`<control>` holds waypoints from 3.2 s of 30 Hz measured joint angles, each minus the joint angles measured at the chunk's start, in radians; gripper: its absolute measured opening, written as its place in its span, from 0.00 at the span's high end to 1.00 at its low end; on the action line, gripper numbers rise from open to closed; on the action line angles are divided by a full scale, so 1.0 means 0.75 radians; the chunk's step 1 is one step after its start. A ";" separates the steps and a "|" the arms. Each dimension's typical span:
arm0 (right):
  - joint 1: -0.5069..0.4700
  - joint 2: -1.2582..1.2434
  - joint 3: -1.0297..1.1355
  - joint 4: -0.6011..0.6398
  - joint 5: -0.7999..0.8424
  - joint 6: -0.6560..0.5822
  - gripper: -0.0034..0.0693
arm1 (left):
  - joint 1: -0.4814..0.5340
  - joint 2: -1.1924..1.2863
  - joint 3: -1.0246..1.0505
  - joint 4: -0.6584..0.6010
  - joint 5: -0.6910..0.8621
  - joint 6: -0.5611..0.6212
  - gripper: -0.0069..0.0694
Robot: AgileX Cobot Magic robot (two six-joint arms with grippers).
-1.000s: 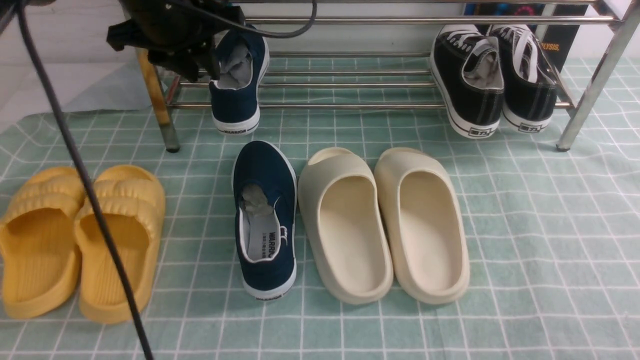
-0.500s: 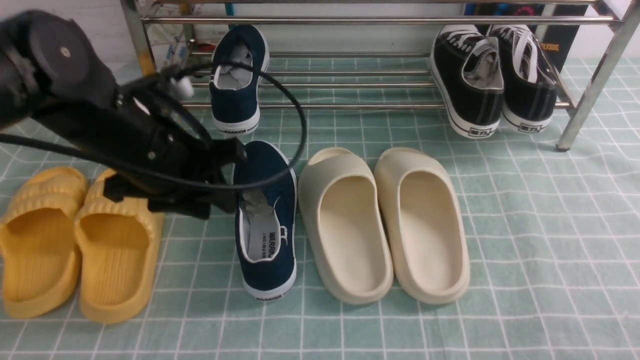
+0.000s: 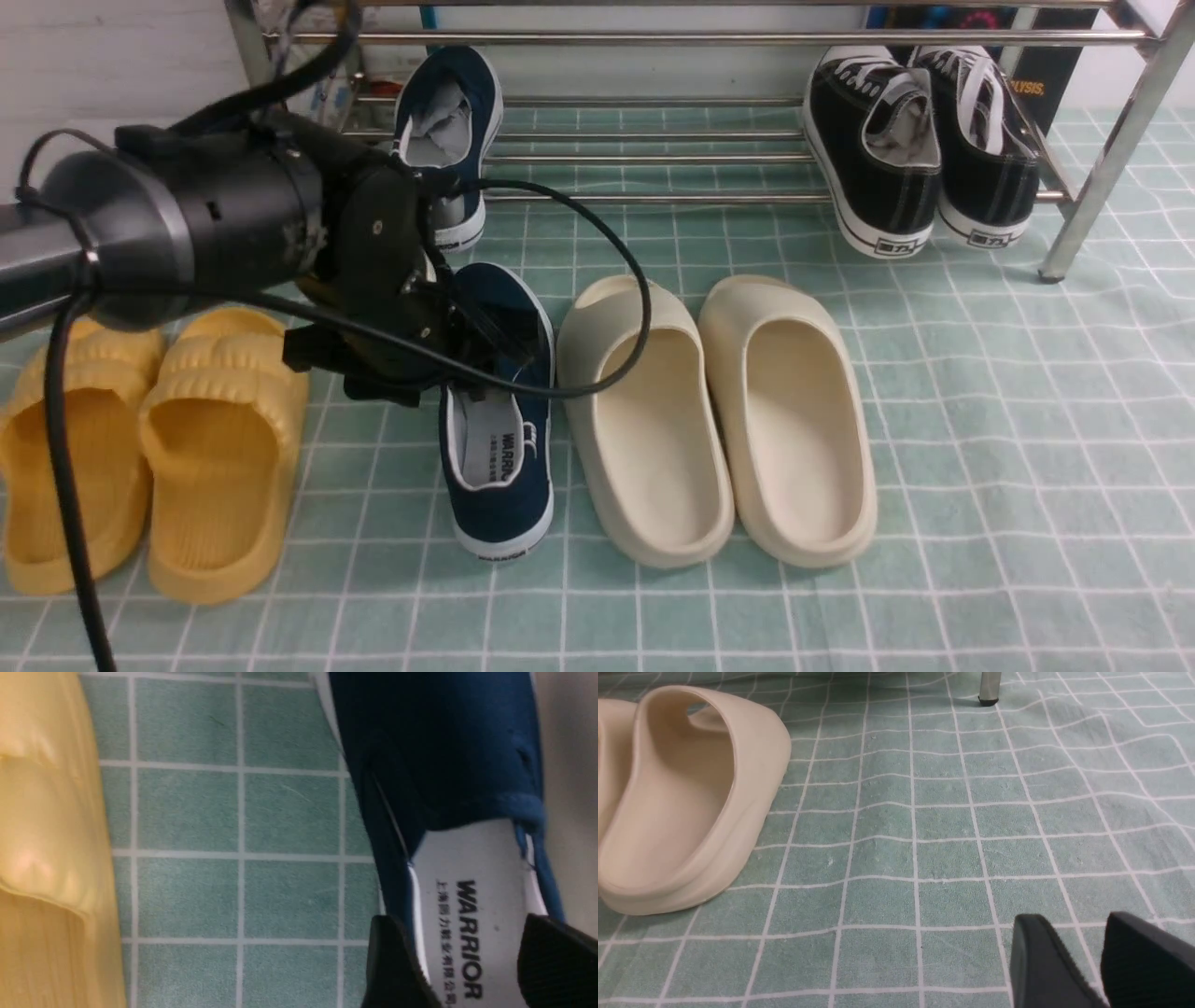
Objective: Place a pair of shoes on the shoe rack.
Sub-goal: Use the left arm to grab the shoe closest to it, then use the left arm to put a shoe into the shoe rack
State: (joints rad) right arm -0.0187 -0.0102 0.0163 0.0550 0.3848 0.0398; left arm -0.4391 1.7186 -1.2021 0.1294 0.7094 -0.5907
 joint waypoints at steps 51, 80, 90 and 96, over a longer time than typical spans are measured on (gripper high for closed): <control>0.000 0.000 0.000 0.000 0.000 0.000 0.62 | 0.085 0.672 -1.289 -0.133 0.356 0.266 0.92; 0.000 0.000 0.000 0.000 0.000 0.000 0.62 | 0.171 0.797 -1.458 -0.199 0.099 0.260 0.52; 0.000 0.000 0.000 0.000 0.000 0.000 0.62 | 0.161 0.693 -1.458 -0.203 0.306 0.336 0.48; 0.000 0.000 0.000 0.000 0.000 0.000 0.62 | 0.152 0.620 -1.468 -0.208 0.598 0.455 0.76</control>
State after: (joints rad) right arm -0.0187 -0.0102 0.0163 0.0550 0.3848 0.0398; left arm -0.3252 2.1833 -2.3029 -0.0262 1.1581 -0.2493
